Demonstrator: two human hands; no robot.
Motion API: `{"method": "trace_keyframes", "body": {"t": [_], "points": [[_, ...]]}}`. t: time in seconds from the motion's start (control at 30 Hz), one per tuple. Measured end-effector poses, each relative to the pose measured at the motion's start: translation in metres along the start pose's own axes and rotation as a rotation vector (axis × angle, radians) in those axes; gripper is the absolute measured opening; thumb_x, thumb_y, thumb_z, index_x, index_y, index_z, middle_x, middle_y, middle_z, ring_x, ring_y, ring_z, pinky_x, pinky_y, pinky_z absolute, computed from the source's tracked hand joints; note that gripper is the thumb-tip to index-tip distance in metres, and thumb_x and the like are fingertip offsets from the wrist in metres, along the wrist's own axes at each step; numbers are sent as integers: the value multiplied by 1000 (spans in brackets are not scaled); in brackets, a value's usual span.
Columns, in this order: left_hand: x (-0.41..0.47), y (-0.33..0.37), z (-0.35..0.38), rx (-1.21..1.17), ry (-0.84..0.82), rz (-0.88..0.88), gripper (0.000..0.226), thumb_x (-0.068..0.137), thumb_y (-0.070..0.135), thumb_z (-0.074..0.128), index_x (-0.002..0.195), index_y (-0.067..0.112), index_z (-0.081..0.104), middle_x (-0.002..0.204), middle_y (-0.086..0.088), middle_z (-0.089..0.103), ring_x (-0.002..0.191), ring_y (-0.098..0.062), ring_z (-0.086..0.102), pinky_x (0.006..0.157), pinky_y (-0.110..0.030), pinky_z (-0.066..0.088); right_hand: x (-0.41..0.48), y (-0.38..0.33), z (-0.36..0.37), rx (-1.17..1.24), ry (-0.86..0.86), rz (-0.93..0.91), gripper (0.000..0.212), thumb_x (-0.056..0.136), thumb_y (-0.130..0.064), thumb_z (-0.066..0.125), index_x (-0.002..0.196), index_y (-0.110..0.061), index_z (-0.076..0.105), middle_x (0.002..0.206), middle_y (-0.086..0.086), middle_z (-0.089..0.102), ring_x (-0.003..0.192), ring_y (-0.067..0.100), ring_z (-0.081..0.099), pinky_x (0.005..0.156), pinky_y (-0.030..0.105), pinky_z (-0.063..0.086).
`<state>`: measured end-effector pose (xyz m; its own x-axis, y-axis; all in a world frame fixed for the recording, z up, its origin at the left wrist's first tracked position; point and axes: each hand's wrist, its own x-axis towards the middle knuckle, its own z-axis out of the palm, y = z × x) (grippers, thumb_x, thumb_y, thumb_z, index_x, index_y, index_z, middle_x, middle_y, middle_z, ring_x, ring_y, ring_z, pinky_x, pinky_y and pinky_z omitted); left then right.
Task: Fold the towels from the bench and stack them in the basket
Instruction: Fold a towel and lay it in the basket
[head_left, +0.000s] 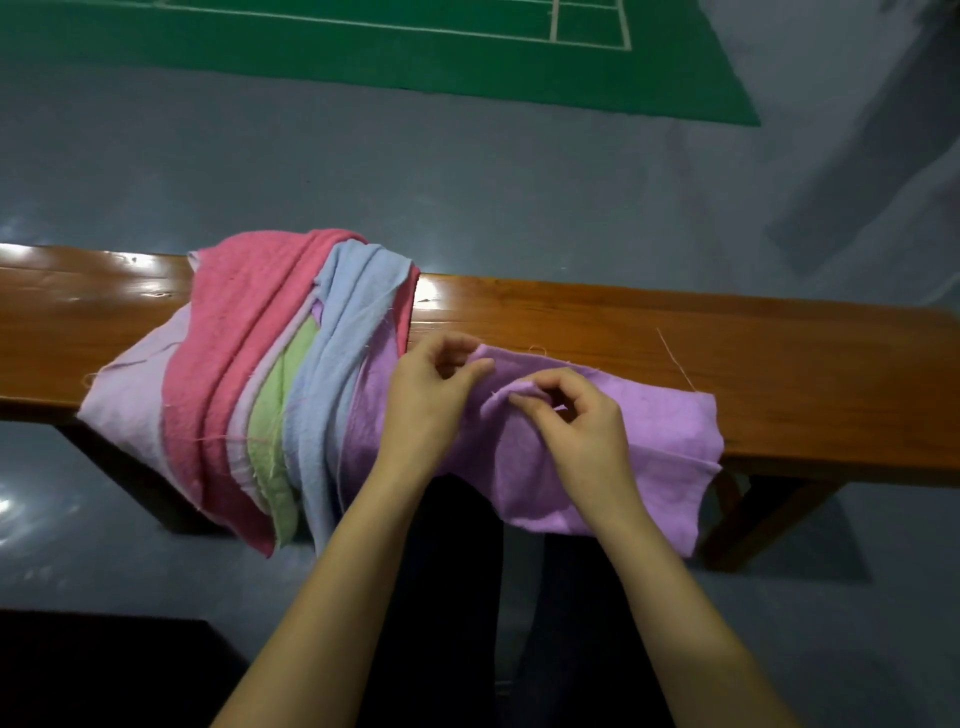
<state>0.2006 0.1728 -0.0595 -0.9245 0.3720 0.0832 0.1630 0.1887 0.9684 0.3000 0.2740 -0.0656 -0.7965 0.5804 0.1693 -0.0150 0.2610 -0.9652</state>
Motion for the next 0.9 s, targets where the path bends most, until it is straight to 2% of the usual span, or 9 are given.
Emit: {"method": "trace_keyframes", "body": {"t": [0.07, 0.17, 0.3, 0.47, 0.57, 0.67, 0.77, 0.9], "points": [[-15, 10, 2, -8, -64, 42, 17, 84, 4, 66, 83, 20, 67, 79, 9, 68, 74, 4, 62, 70, -10, 45, -2, -8, -3, -16, -19, -18, 23, 83, -5, 69, 79, -27, 64, 80, -12, 67, 80, -5, 60, 75, 10, 45], [-31, 16, 2, 59, -89, 128, 19, 85, 8, 66, 85, 27, 70, 88, 7, 70, 87, -2, 65, 80, -18, 49, -5, -15, -9, 1, -49, -31, 19, 84, -4, 67, 81, -23, 64, 80, -13, 66, 82, -5, 61, 75, 9, 45], [-42, 22, -1, 44, -89, 118, 15, 86, 10, 66, 90, 21, 74, 88, 11, 72, 90, -3, 65, 85, -22, 49, -9, -16, -10, 0, -39, -22, 24, 82, -6, 70, 81, -27, 57, 77, -13, 64, 77, -2, 61, 72, 13, 47], [-48, 27, -2, 39, -102, 146, 13, 85, 8, 67, 89, 18, 74, 85, 11, 73, 86, -3, 67, 83, -20, 49, -9, -18, -16, 10, -114, 9, 38, 81, -2, 70, 101, -33, 59, 74, -12, 64, 79, -3, 62, 78, 13, 47], [-49, 27, -2, 37, -108, 167, 13, 83, 8, 69, 87, 20, 73, 83, 11, 73, 83, -2, 67, 80, -17, 48, -7, -18, -20, -69, -157, -15, 31, 80, -4, 70, 87, -33, 63, 80, -15, 66, 79, -7, 59, 78, 11, 44], [-53, 27, 0, 28, -110, 206, 15, 84, 8, 69, 90, 22, 67, 83, 10, 69, 82, -1, 64, 77, -16, 49, -8, -16, -22, -95, -159, -25, 29, 81, -7, 71, 75, -33, 61, 76, -13, 65, 75, -3, 58, 75, 17, 47], [-55, 19, 2, 35, -148, 274, 25, 89, 10, 63, 96, 33, 54, 92, 10, 61, 87, -6, 61, 76, -18, 49, -8, -18, -25, -53, -137, -29, 27, 82, -5, 69, 74, -30, 63, 73, -13, 66, 75, 0, 59, 74, 19, 48], [-63, -6, -4, 105, -245, 294, 39, 85, 6, 57, 111, 33, 46, 108, 6, 54, 96, -10, 58, 84, -23, 48, -5, -22, -34, -15, -48, -54, 27, 84, -5, 67, 76, -29, 61, 72, -18, 64, 73, -4, 57, 72, 15, 46]]}}
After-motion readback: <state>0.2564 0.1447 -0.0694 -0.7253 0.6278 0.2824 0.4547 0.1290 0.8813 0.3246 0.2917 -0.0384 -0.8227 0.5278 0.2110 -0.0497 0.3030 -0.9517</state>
